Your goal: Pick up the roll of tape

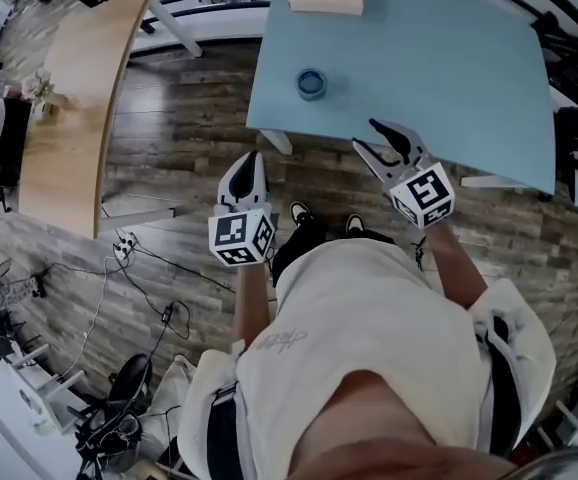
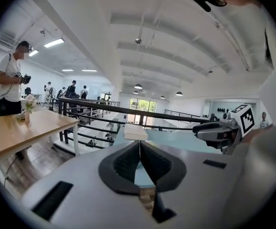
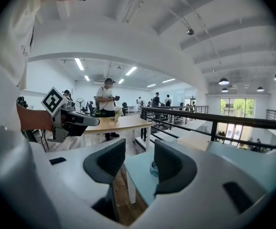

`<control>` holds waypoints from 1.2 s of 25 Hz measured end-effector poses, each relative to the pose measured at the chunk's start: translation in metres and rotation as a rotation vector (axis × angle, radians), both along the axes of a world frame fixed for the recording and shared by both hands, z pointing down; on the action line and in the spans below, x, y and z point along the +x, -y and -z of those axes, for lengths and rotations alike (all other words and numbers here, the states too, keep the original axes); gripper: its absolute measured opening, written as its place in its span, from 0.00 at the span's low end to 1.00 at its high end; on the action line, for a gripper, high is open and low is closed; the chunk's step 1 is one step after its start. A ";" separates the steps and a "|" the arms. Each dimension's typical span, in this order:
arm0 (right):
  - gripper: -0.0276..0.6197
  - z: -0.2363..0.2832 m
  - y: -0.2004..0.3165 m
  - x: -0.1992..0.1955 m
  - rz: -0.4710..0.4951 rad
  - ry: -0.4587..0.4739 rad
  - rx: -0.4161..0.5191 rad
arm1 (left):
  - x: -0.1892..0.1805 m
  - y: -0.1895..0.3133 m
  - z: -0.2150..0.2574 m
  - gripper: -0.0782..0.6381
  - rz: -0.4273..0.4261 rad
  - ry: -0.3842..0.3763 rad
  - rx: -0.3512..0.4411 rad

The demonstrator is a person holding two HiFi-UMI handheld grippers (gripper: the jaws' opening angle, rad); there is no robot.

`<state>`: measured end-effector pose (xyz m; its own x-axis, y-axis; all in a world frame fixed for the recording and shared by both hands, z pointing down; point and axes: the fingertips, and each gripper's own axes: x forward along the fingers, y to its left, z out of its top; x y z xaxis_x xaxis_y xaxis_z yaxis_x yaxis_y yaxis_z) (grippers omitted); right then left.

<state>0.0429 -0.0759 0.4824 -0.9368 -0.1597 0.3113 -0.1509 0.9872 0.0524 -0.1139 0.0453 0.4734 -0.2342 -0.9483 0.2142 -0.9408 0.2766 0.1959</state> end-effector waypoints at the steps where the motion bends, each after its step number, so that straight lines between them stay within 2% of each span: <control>1: 0.34 0.002 0.001 -0.009 -0.007 0.001 0.005 | -0.009 0.002 0.000 0.14 -0.007 0.002 0.000; 7: 0.34 0.010 0.006 -0.056 -0.074 0.008 0.028 | -0.063 0.013 -0.004 0.14 -0.071 0.000 -0.003; 13: 0.34 0.005 -0.001 -0.079 -0.136 -0.013 0.012 | -0.091 0.023 -0.003 0.14 -0.140 -0.004 0.013; 19: 0.34 -0.011 0.000 -0.083 -0.140 -0.065 -0.024 | -0.099 0.028 -0.018 0.14 -0.140 -0.050 0.002; 24: 0.35 -0.016 0.015 -0.101 -0.123 -0.089 -0.009 | -0.108 0.044 -0.029 0.14 -0.152 -0.068 -0.025; 30: 0.35 -0.024 0.042 -0.139 -0.114 -0.069 -0.014 | -0.136 0.076 -0.026 0.14 -0.173 -0.041 -0.054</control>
<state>-0.0958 -0.1181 0.5062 -0.8892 -0.2596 0.3768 -0.2590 0.9644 0.0533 -0.2502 -0.0302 0.4993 -0.0590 -0.9604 0.2723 -0.9669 0.1228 0.2238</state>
